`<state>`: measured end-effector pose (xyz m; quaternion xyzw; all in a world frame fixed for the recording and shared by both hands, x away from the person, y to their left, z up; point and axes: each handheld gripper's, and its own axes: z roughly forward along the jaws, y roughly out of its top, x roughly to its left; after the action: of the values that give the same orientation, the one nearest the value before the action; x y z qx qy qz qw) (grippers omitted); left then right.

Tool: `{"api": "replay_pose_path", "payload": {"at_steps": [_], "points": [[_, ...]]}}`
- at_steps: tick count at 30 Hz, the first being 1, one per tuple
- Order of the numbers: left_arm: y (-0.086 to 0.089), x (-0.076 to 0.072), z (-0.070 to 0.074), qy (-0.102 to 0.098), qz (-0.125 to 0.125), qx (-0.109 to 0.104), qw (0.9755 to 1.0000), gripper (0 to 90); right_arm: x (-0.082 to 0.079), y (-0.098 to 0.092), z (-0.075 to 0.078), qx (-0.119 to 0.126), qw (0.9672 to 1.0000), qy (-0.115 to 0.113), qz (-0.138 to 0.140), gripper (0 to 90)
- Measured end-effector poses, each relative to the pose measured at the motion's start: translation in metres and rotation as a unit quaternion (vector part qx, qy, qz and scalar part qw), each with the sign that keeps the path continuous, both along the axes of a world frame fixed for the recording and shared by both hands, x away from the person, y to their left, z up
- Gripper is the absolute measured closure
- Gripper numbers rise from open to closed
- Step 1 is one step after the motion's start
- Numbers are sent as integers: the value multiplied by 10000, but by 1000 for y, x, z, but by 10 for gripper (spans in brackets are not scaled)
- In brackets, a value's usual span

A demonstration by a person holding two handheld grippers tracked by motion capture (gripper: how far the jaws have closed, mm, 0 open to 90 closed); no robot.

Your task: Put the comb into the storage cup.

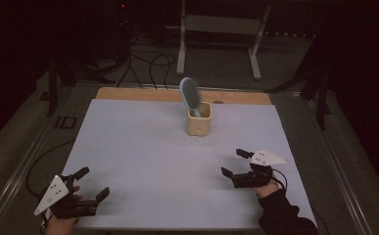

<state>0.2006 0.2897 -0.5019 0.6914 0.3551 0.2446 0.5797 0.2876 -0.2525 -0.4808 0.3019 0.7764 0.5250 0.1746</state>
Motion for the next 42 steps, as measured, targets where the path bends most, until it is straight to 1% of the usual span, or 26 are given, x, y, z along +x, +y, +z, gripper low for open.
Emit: {"api": "replay_pose_path", "payload": {"at_steps": [4,6,10,12,13,14,17,19,21,22,31,35,38,40,42], "points": [[0,0,0,6,-1,24,10000,0,-9,-5,-3,-19,10000,38,-20,90],[0,0,0,-2,0,22,10000,0,-14,-9,-7,-77,10000,16,-28,90],[0,0,0,-1,1,12,10000,0,-18,-12,-10,-145,9998,5,-97,90],[0,0,0,0,1,13,10000,0,-20,-14,-12,-116,9998,49,-141,90],[0,0,0,1,-3,13,10000,0,-21,-15,-14,-145,9998,41,-134,90],[0,0,0,-2,-6,18,10000,0,-22,-16,-16,-101,9999,89,-106,90],[0,0,0,-4,-6,12,10000,0,-26,-17,-20,-165,9997,156,-115,90],[0,0,0,-5,-2,15,10000,0,-27,-19,-22,-82,9997,219,-58,89],[0,-1,0,-1,0,19,10000,0,-29,-20,-23,-168,9996,213,-92,90],[0,-1,0,-3,0,20,10000,0,-30,-21,-24,-137,9996,224,-92,90],[-1,-2,1,-8,-7,61,10000,0,-38,-25,-26,-143,9994,295,-108,90],[-1,-2,1,-10,2,53,10000,0,-42,-29,-26,-169,9992,296,-211,90],[-1,-2,1,-8,-12,92,10000,0,-45,-31,-27,-168,9989,310,-303,90],[-2,-2,0,-5,-17,101,9999,0,-46,-32,-27,-224,9989,250,-322,90],[-2,-2,0,-10,-19,101,9999,0,-45,-32,-28,-243,9987,253,-365,90]]}}
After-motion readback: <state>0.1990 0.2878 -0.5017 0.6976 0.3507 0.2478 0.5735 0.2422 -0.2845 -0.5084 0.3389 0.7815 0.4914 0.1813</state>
